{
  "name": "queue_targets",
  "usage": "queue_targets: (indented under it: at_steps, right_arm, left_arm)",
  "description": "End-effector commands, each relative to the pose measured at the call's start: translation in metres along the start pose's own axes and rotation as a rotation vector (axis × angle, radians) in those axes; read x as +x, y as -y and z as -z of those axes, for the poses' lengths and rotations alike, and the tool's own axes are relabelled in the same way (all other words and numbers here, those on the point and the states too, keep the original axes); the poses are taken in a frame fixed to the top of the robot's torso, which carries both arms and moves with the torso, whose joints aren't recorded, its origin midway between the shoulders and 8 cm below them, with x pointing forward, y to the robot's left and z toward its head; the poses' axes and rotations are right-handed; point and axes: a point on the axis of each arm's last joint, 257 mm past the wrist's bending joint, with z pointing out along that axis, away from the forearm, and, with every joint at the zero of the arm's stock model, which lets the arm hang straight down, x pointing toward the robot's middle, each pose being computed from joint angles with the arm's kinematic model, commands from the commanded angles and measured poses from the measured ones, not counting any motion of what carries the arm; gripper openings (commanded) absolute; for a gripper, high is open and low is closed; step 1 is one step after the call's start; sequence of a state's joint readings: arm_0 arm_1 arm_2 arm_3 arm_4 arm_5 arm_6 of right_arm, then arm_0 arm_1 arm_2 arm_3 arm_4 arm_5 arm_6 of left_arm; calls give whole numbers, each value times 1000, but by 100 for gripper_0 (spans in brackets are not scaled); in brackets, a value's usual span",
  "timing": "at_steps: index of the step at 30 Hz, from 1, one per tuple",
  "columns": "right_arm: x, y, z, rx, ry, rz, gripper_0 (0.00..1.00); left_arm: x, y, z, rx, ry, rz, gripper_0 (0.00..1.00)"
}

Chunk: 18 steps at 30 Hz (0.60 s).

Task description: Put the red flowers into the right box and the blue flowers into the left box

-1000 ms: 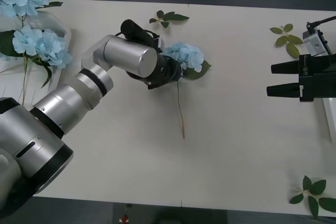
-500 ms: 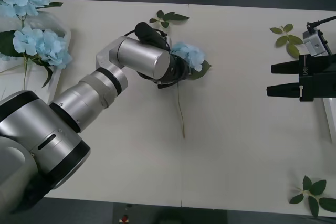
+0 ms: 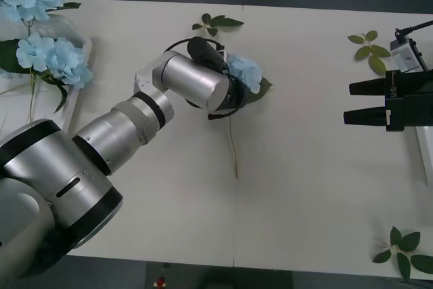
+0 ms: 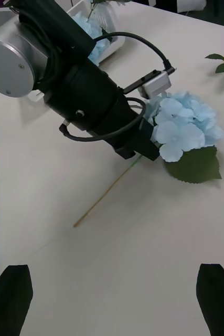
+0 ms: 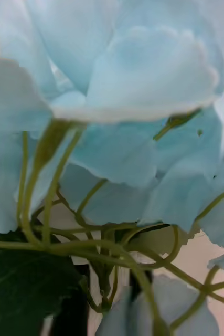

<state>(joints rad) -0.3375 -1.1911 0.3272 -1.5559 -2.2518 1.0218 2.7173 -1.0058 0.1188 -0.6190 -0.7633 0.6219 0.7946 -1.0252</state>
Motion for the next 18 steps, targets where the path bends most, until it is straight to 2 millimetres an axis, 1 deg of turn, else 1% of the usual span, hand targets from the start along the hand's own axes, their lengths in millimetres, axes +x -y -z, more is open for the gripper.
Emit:
queue_targets:
  at_steps: [1, 11, 12, 16, 18]
  right_arm:
    - [-11, 0, 1, -4, 10, 6, 91]
    - [-11, 0, 1, -4, 10, 6, 91]
    - [-11, 0, 1, -4, 10, 6, 91]
    - [-11, 0, 1, -4, 10, 6, 91]
    - [-11, 0, 1, -4, 10, 6, 91]
  left_arm:
    - [-19, 13, 7, 15, 35, 11, 0]
    - [-15, 10, 6, 8, 24, 0, 0]
    - [-14, 7, 7, -1, 15, 0, 0]
    - [-22, -6, 22, -32, -11, -30, 0]
    - [-24, -16, 36, -60, -46, -46, 0]
